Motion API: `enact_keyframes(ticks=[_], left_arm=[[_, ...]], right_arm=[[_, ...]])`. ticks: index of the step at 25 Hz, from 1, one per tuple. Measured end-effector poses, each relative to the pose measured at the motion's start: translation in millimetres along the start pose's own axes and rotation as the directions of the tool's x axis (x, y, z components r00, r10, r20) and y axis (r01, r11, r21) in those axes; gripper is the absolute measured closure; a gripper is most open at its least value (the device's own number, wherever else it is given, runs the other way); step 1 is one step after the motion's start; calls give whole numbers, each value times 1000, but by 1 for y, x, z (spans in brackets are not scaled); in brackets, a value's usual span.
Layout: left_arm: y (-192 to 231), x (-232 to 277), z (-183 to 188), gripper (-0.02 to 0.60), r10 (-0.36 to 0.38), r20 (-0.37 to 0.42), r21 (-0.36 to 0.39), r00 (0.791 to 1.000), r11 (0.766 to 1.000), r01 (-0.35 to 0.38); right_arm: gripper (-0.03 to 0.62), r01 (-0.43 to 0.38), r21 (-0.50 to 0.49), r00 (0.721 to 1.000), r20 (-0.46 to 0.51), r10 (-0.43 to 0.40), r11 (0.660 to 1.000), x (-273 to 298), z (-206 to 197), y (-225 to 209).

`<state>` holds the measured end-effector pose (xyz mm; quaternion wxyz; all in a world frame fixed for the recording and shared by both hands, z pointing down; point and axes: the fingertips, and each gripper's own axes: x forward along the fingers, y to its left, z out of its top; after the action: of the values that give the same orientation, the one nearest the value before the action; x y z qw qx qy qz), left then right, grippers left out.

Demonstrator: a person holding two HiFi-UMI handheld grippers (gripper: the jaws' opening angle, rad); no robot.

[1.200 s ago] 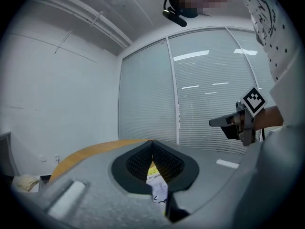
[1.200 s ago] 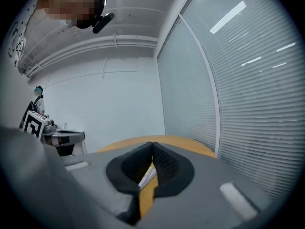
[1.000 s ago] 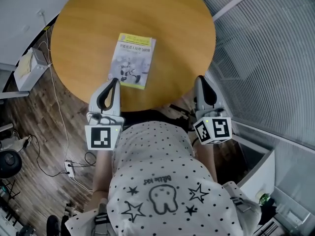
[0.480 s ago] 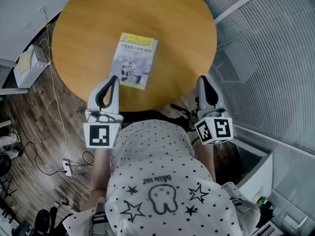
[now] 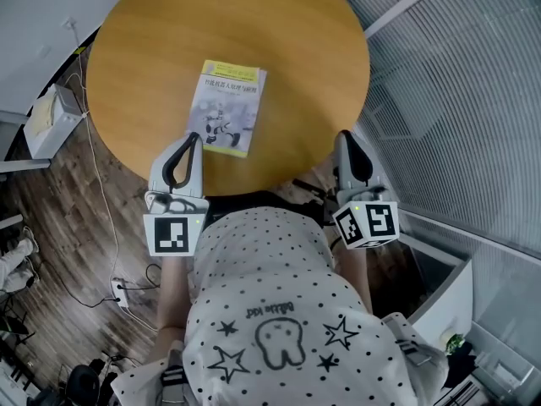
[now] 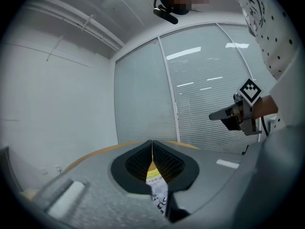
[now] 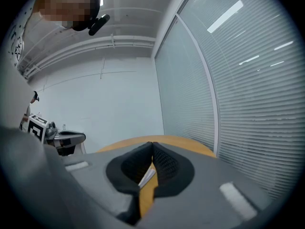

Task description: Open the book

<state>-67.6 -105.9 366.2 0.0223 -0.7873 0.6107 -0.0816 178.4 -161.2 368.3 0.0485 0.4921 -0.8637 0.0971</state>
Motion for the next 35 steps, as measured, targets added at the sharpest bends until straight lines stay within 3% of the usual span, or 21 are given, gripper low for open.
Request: enact_keyframes(ticks=[3, 6, 9, 13, 21, 27, 35], left_arm=[[-8, 7, -6, 564, -67, -27, 89, 997, 994, 69], [-21, 16, -14, 481, -159, -70, 199, 985, 965, 170], [-34, 22, -33, 423, -227, -146, 242, 963, 936, 257], [-48, 25, -64, 382, -267, -223, 273, 938, 906, 323], [-72, 33, -106, 336, -355, -305, 220, 884, 877, 428], [-89, 37, -143, 331, -419, -389, 236, 820, 816, 528], [-116, 38, -207, 325, -475, -546, 237, 691, 703, 670]], right_arm=[[591, 0, 3, 1000, -3, 0, 1000, -1, -3, -2], [591, 1, 8, 1000, -5, -1, 1000, 0, -3, -2], [591, 1, 14, 1000, -9, -1, 1000, -1, -5, -3], [590, -1, 17, 1000, -13, 1, 1000, -2, -8, -4], [591, 4, 24, 1000, -18, -3, 1000, -2, -10, -9], [591, 8, 25, 1000, -19, -7, 1000, -4, -12, -11], [591, 8, 22, 1000, -26, -7, 1000, -5, -11, -13]])
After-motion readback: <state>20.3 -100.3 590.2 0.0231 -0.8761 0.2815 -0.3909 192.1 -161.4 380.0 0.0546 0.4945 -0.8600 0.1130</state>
